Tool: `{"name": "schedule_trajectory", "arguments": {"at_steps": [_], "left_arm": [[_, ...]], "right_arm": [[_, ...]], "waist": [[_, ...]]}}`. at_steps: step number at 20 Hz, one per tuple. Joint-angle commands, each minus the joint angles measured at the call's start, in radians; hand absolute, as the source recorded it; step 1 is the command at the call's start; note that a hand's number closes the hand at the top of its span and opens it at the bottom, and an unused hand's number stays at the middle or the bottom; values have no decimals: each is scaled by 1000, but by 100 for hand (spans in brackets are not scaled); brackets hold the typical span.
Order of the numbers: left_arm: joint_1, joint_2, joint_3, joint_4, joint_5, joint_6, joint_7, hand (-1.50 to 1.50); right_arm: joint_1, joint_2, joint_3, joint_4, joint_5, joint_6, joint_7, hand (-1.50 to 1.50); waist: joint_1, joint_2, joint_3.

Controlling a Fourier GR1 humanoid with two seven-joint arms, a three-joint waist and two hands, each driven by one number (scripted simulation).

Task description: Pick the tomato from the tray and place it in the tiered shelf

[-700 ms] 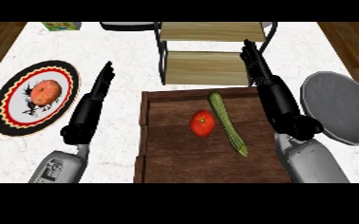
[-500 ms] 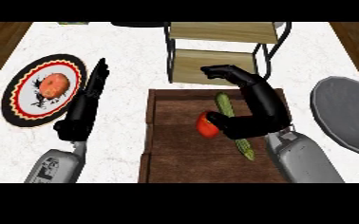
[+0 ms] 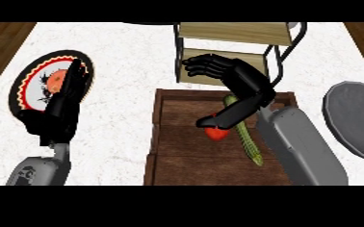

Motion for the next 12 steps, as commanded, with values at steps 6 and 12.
{"name": "schedule_trajectory", "arguments": {"at_steps": [6, 12], "left_arm": [[79, 14, 16, -83, 17, -3, 44, 0], [80, 32, 43, -79, 18, -6, 54, 0]], "right_arm": [[-189, -258, 19, -40, -46, 445, 82, -150], [-327, -367, 70, -161, 119, 542, 132, -150]], "waist": [[-27, -13, -2], [-37, -11, -2]]}}
